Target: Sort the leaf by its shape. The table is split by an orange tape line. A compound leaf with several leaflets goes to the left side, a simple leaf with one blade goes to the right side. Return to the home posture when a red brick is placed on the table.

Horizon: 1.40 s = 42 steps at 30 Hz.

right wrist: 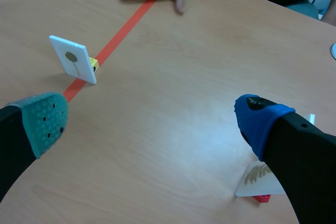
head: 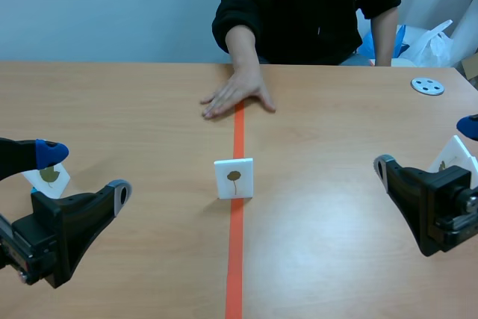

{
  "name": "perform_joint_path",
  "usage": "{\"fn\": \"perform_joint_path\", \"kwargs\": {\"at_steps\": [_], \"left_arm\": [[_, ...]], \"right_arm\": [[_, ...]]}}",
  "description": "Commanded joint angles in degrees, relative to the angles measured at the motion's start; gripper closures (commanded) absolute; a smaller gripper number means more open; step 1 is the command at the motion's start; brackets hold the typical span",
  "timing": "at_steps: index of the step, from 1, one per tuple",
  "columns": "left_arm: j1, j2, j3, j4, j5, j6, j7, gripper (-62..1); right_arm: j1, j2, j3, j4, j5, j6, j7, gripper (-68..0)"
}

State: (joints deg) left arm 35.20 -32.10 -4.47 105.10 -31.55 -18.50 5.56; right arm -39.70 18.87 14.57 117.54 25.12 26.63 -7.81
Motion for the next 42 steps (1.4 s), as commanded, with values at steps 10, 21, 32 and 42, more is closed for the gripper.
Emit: {"fn": "perform_joint_path", "kwargs": {"at_steps": [10, 21, 32, 42], "left_arm": [[-1.0, -0.3, 0.0, 0.1, 2.6, -0.8, -1.0, -62.3], [-7.2, -0.1, 4.8, -5.2, 6.6, -2.5, -1.5, -62.3], [-21.4, 3.2, 15.3, -20.3, 10.4, -2.7, -6.2, -62.3], [-34.2, 8.4, 26.7, -35.2, 15.8, -2.6, -11.1, -62.3]], "right_arm": [[0.3, 0.5, 0.5, 0.9, 0.9, 0.0, 0.4, -67.9], [0.3, 0.5, 0.5, 0.9, 0.9, 0.0, 0.5, -67.9], [0.3, 0.5, 0.5, 0.9, 0.8, 0.0, 0.5, -67.9], [0.3, 0.5, 0.5, 0.9, 0.8, 0.0, 0.5, -67.9]]}}
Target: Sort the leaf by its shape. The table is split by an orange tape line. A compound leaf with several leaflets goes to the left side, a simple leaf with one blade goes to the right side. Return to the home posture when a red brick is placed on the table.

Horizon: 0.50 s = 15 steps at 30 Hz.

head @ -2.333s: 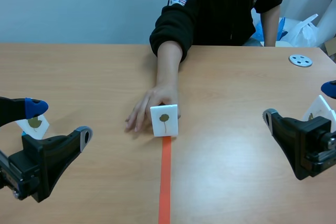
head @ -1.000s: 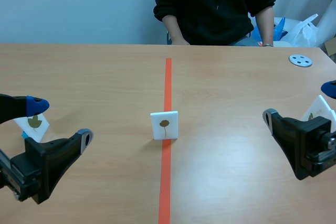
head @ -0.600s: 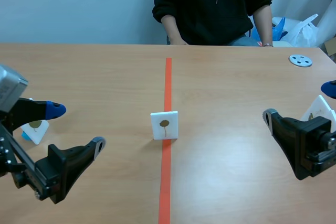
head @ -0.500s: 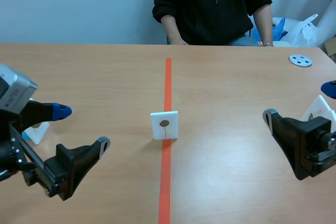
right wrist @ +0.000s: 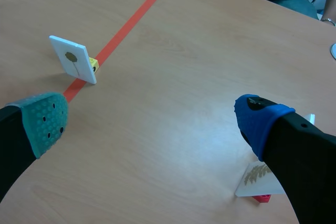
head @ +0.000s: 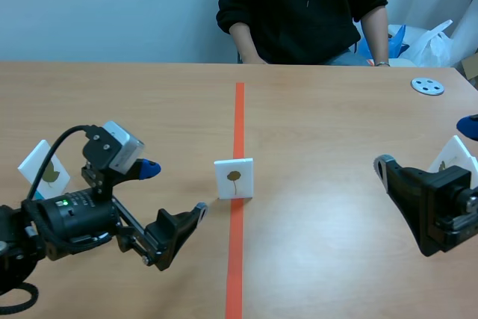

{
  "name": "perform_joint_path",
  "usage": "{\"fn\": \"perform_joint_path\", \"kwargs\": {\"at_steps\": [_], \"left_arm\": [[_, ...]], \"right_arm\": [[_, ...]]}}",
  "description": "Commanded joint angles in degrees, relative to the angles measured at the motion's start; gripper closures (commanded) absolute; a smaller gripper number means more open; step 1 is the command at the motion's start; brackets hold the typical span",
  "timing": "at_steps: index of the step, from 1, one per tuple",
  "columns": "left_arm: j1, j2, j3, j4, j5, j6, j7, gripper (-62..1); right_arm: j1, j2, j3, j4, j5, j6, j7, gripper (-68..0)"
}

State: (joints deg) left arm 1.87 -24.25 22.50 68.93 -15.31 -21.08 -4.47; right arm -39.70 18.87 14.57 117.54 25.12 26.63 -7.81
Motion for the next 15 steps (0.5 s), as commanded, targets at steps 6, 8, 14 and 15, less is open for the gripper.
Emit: {"fn": "perform_joint_path", "kwargs": {"at_steps": [6, 8, 14, 15], "left_arm": [[-7.6, 4.8, 4.9, -8.0, 3.0, 0.7, -5.1, -62.3], [-9.4, 6.2, 6.3, -10.8, 4.2, 1.0, -6.5, -62.3], [-13.9, 10.3, 10.3, -17.7, 7.1, 2.5, -9.8, -62.3], [-14.4, 11.0, 10.9, -18.6, 7.1, 2.6, -10.2, -62.3]], "right_arm": [[0.3, 0.5, 0.5, 0.9, 0.8, 0.0, 0.5, -67.9], [0.3, 0.5, 0.5, 0.9, 0.8, 0.0, 0.5, -67.9], [0.3, 0.5, 0.5, 0.9, 0.8, 0.0, 0.5, -67.9], [0.3, 0.5, 0.5, 0.9, 0.8, 0.0, 0.5, -67.9]]}}
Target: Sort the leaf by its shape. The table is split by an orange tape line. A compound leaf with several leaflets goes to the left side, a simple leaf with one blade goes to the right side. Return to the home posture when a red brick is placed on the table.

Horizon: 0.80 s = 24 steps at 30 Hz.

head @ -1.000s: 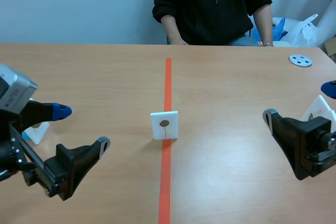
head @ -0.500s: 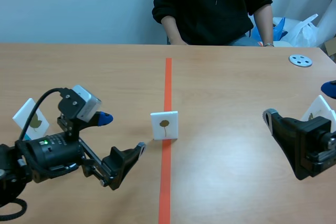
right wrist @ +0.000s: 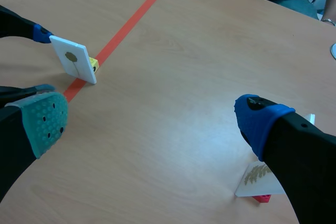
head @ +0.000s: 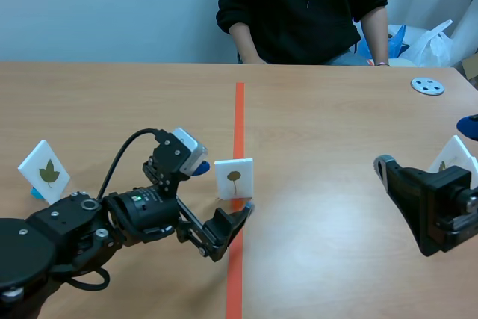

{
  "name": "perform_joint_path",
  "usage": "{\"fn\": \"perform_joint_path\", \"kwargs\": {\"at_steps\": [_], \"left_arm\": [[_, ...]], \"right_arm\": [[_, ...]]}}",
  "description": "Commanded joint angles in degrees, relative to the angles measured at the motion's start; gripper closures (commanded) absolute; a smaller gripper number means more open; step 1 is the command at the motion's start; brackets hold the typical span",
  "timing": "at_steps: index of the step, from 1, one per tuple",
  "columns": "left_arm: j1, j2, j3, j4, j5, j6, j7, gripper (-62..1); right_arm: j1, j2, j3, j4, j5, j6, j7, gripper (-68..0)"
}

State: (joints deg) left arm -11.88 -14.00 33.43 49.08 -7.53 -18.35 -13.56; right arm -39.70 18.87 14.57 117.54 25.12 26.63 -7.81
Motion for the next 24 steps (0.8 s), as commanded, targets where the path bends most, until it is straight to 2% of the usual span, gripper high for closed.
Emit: {"fn": "perform_joint_path", "kwargs": {"at_steps": [1, 6, 9, 12, 15, 21, 24], "left_arm": [[-1.4, 1.4, 0.5, 0.3, -0.7, 0.2, -1.6, -62.3], [-3.5, 4.4, 2.3, -3.3, 1.5, 2.3, -2.1, -62.3], [-4.0, 4.9, 2.8, -4.3, 1.5, 2.8, -3.1, -61.8], [-4.2, 4.9, 3.0, -4.6, 1.9, 3.1, -3.2, -55.0], [-4.2, 4.9, 3.0, -4.6, 2.1, 4.7, -3.1, -46.9], [-4.2, 5.1, 3.0, -5.4, 2.1, 7.7, -3.2, -45.5], [-4.2, 5.5, 3.0, -6.7, 2.1, 8.4, -3.5, -36.0]], "right_arm": [[0.3, 0.5, 0.5, 0.9, 0.8, 0.0, 0.5, -67.9], [0.3, 0.5, 0.5, 0.9, 0.8, 0.0, 0.5, -67.9], [0.3, 0.5, 0.5, 0.9, 0.8, 0.0, 0.6, -67.9], [0.3, 0.5, 0.5, 0.9, 0.8, 0.0, 0.7, -67.9], [0.4, 0.5, 0.5, 0.9, 0.8, 0.0, 0.7, -67.9], [0.4, 0.5, 0.5, 0.9, 0.9, 0.0, 0.9, -67.9], [0.4, 0.5, 0.5, 0.9, 0.9, 0.0, 1.1, -67.9]]}}
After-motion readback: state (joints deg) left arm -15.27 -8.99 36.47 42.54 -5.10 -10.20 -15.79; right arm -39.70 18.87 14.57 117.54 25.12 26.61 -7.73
